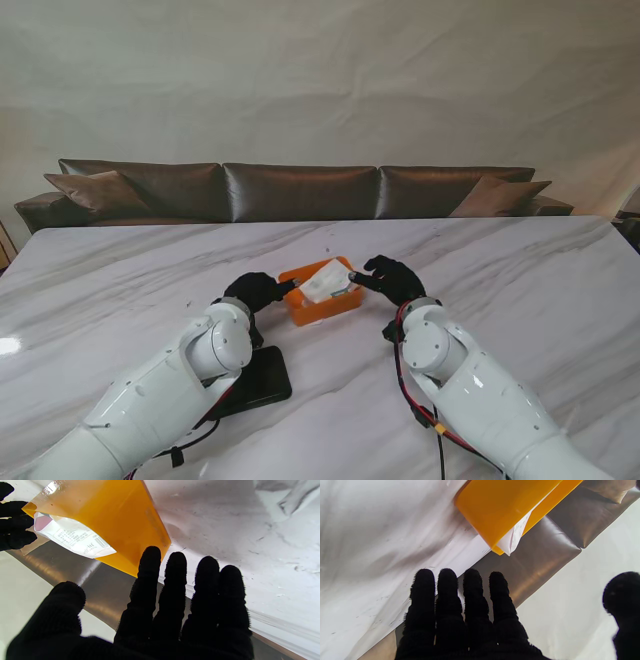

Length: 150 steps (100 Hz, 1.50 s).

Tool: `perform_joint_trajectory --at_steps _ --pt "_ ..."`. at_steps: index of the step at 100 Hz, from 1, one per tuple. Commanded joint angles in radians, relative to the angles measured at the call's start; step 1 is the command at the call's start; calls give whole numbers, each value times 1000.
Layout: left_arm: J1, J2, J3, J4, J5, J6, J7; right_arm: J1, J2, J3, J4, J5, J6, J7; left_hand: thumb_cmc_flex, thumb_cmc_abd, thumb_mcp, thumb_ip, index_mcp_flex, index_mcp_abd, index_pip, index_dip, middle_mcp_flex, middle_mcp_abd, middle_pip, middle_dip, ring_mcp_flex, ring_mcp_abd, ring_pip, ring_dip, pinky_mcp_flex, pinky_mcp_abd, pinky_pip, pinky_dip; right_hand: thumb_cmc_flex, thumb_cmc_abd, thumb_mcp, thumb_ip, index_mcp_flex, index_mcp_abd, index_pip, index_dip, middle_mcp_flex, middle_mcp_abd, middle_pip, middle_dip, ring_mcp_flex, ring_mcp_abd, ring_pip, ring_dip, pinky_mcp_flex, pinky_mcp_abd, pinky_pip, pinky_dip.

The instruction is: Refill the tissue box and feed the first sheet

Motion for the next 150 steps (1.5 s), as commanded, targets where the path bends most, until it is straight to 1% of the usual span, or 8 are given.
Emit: perform_joint_trajectory --at_steps 1,34,70,90,105,129,142,150 --pt "-5 -9 -1 4 -5 -11 -12 -2 -10 -7 -4 1 -8 20 -31 35 3 21 -27 1 -14 -12 -39 8 -7 -7 -26 74 7 7 10 -59 489 -10 -28 6 15 12 24 -12 6 -3 13 -13 15 11 15 -24 16 6 1 -20 24 -3" --pt "-51 -30 31 52 -39 -60 -2 -39 -7 -25 -32 26 -13 47 -28 36 -2 23 -30 -1 -19 -13 -42 6 -7 -8 -29 69 11 9 8 -64 491 -10 -20 5 12 8 27 -6 4 -6 24 -11 21 17 24 -21 22 9 3 -23 27 -2" --pt "-73 -45 52 88 -64 -77 1 -145 16 12 -181 -6 0 46 -24 36 -2 24 -12 6 -12 -10 -26 13 3 -6 -20 72 18 13 13 -60 496 -8 -15 5 10 4 29 -4 -1 -8 26 -12 21 22 27 -20 25 11 2 -26 27 -2" --pt "-31 -26 30 33 -47 -53 -11 -175 24 21 -221 -25 2 47 -22 36 1 24 51 11 22 1 36 24 22 -1 14 85 29 13 37 -53 510 -5 -14 6 10 2 28 -7 -5 -9 26 -16 18 24 15 -11 19 8 -6 -24 21 -4" --pt "8 -6 8 -25 -18 -20 -29 -178 22 21 -224 -22 8 40 -24 40 0 25 67 13 36 4 53 28 23 1 26 91 33 13 47 -53 518 -6 -16 5 10 2 27 -10 -7 -7 24 -18 16 27 -3 35 20 10 -14 1 7 -10" --pt "48 11 -30 -78 6 -8 -33 -188 22 21 -239 -34 13 27 -32 42 -12 23 15 13 7 -8 9 24 6 0 -2 79 17 7 27 -65 507 -12 -44 17 13 6 4 -33 -17 -6 -2 24 -24 5 -16 115 21 13 -8 73 -16 -25" --pt "52 13 -37 -82 13 -13 -28 -201 23 27 -255 -41 22 23 -35 42 -21 22 -18 4 -8 -12 6 18 4 0 -5 75 14 6 27 -70 507 -13 -48 19 14 7 3 -30 -18 -4 2 10 -25 -2 -8 145 21 15 5 104 -17 -29" --pt "49 12 -37 -75 12 -19 -27 -212 24 30 -269 -48 26 18 -35 43 -25 23 -41 -5 -20 -15 1 13 1 -1 -7 73 12 6 24 -72 505 -14 -49 19 14 8 6 -23 -18 -3 7 9 -22 -3 1 144 24 17 13 109 -15 -30"
